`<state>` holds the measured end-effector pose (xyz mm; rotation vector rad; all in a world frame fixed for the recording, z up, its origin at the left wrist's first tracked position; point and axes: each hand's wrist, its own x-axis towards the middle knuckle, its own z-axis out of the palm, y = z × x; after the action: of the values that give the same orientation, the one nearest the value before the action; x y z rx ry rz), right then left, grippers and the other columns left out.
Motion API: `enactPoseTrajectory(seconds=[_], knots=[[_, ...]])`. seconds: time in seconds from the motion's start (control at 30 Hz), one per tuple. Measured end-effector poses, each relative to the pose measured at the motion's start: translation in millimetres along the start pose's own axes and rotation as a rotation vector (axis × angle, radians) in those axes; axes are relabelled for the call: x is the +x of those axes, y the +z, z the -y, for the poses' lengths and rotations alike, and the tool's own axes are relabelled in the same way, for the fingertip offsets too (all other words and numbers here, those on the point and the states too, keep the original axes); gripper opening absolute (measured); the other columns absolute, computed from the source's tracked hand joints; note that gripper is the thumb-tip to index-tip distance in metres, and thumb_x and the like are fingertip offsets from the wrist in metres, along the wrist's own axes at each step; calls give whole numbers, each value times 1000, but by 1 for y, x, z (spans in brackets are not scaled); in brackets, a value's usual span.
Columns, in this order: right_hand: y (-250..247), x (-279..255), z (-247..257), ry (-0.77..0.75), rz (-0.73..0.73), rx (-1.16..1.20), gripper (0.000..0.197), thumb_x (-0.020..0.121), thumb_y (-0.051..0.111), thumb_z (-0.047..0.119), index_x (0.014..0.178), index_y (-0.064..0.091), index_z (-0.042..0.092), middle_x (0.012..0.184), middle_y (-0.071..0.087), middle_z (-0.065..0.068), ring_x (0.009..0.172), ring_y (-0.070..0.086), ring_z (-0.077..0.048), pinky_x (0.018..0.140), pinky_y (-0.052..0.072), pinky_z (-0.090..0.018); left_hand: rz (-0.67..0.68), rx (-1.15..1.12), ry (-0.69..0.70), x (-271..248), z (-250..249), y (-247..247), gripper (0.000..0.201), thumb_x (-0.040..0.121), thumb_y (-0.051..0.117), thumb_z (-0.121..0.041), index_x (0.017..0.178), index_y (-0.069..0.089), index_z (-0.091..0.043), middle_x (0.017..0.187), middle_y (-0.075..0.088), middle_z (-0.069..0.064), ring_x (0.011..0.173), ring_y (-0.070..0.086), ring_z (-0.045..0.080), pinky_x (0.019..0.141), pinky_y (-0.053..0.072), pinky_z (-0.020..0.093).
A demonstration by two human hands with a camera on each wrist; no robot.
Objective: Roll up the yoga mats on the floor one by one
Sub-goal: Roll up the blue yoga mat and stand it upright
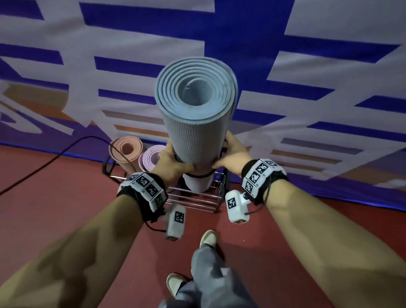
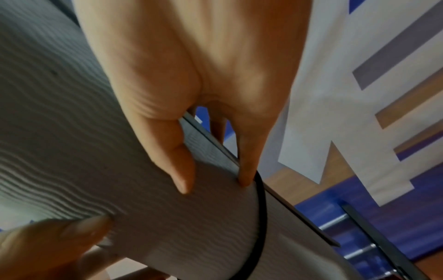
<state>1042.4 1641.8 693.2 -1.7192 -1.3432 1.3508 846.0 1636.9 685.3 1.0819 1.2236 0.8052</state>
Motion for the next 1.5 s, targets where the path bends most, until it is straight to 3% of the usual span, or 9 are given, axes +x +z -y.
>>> enactPoseTrajectory(seconds=[0.13,0.37,0.53,0.73,1.07,1.17,1.27,1.4,1.5], knots=[[2,32,-18,44,8,1,100,65,73,-24,148,38,19,116,58,1,115,53,-17,67,43,-3,11,13,-60,32,16,-2,94,52,79,6,137,41,-5,115,64,-3,90,67,-7,73,54,16],[18,80,-53,162,50,-16,100,66,72,-20,149,35,20,105,58,9,116,55,-20,87,51,-30,92,66,-142,87,52,-12,78,62,73,30,130,50,1,102,69,-5,84,67,-7,67,53,14],[32,96,-53,166,91,5,99,68,72,-21,151,32,16,118,54,1,115,50,-15,75,44,-3,75,72,-150,99,71,-32,68,62,75,28,125,57,9,107,69,6,90,68,-1,75,54,18],[49,121,-40,134,80,-46,106,50,79,3,145,39,29,120,60,-13,111,60,-29,89,57,-47,27,86,-168,115,66,-60,81,50,82,-1,126,56,6,110,68,10,102,64,21,69,54,19],[79,118,-52,265,38,-1,83,67,64,-26,139,45,11,96,59,7,104,56,-18,73,50,-27,154,76,-212,109,82,-75,65,68,75,23,128,54,8,98,69,6,83,67,5,63,51,14],[91,124,-75,335,-11,61,89,63,62,-27,140,47,17,88,63,-10,87,61,-26,66,54,-38,185,33,-205,122,90,-77,79,58,79,18,130,49,5,113,68,14,99,67,21,73,55,21],[108,127,-108,424,-57,104,83,61,60,-23,130,55,24,81,63,-14,72,60,-26,65,55,-48,254,55,-232,130,111,-74,63,53,78,15,111,55,7,86,71,-1,79,63,20,63,54,18],[127,126,-155,494,-96,117,86,54,63,-8,132,55,27,74,63,5,67,58,-18,62,50,-33,295,110,-206,134,154,-76,94,40,89,-10,127,54,-1,115,69,12,114,64,28,98,53,43],[139,132,-170,487,-121,150,102,51,61,-8,141,46,38,90,69,-3,75,63,-19,63,53,-34,272,140,-256,137,165,-75,91,48,89,4,130,49,2,112,65,4,103,66,6,95,54,29]])
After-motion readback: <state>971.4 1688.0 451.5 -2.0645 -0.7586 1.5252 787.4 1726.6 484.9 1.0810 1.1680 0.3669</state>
